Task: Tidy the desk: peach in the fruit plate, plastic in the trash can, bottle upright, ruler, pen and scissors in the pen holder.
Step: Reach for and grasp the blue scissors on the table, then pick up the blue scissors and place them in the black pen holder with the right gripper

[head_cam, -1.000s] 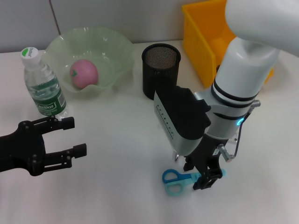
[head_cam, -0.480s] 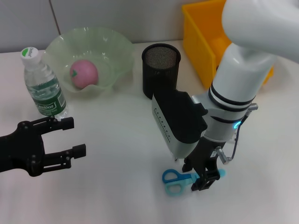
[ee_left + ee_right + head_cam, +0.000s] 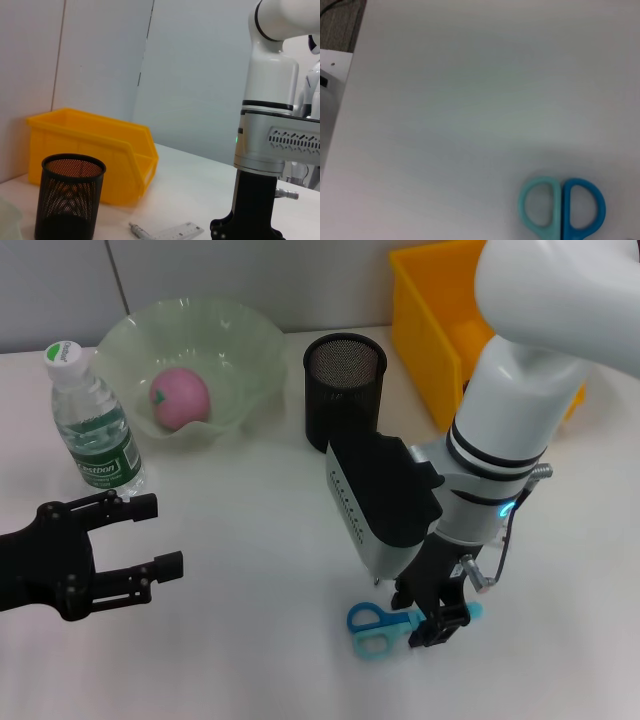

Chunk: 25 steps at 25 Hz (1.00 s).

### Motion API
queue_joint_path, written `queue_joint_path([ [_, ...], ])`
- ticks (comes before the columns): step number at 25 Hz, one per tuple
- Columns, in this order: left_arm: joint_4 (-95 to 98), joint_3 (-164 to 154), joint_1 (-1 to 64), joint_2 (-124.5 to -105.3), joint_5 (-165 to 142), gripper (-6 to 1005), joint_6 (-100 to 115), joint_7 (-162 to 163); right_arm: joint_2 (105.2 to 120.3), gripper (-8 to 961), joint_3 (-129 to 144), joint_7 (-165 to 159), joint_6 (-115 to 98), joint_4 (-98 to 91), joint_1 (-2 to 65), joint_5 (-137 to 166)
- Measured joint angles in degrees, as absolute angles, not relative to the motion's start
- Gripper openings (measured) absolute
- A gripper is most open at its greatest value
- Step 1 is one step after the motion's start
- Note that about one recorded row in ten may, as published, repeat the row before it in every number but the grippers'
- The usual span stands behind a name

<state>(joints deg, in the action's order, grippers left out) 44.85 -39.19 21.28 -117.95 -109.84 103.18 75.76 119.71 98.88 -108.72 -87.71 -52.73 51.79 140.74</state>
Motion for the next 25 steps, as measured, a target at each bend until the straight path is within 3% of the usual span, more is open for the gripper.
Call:
queue_joint_path([
  [6,44.77,-39.2,21.27,-117.88,-109.86,799,103.24,75.76,119.78,334,99.31,-108.74,-87.7,-52.75,51.76,140.77],
  [25,44.64,-39.19,20.78,-117.69,-109.63,799,103.43,75.76,119.71,275,99.54,-109.43,-87.72,-53.89,51.59,140.48],
])
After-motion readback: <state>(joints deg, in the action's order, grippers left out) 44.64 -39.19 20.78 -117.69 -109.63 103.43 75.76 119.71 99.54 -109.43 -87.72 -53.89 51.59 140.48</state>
